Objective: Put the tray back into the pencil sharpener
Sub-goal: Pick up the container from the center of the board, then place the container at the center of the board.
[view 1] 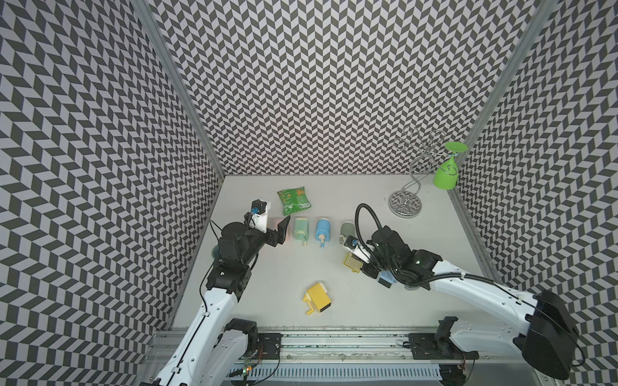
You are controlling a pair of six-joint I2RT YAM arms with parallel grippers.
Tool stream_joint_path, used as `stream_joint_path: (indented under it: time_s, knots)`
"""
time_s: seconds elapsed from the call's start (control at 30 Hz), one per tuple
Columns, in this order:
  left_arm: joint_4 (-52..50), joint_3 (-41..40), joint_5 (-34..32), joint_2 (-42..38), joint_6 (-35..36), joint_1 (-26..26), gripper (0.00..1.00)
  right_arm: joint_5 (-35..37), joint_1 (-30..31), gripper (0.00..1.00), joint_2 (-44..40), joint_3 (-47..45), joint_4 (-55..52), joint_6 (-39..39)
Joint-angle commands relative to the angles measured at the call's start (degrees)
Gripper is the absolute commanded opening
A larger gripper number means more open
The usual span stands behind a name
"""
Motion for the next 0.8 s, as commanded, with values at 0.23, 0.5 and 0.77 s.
stream_joint_path:
  time_s: [0.23,0.5,0.77]
  knots:
    - [0.35,-1.12,0.28,-0.86,1.48,-0.39,0.85,3.86,2.43,0.00,14.99,4.99,-4.41,-17.57]
    - [-0.48,-0.30,0.01,-0.23,2.47,-1.29,0.85,3.26,2.46,0.12,22.70,8.71,-5.74,-18.70]
    - [-0.94,-0.14,-0.07,-0.17,2.30,-1.53,0.85,2.94,2.52,0.28,21.27,11.71,-6.05,-15.94]
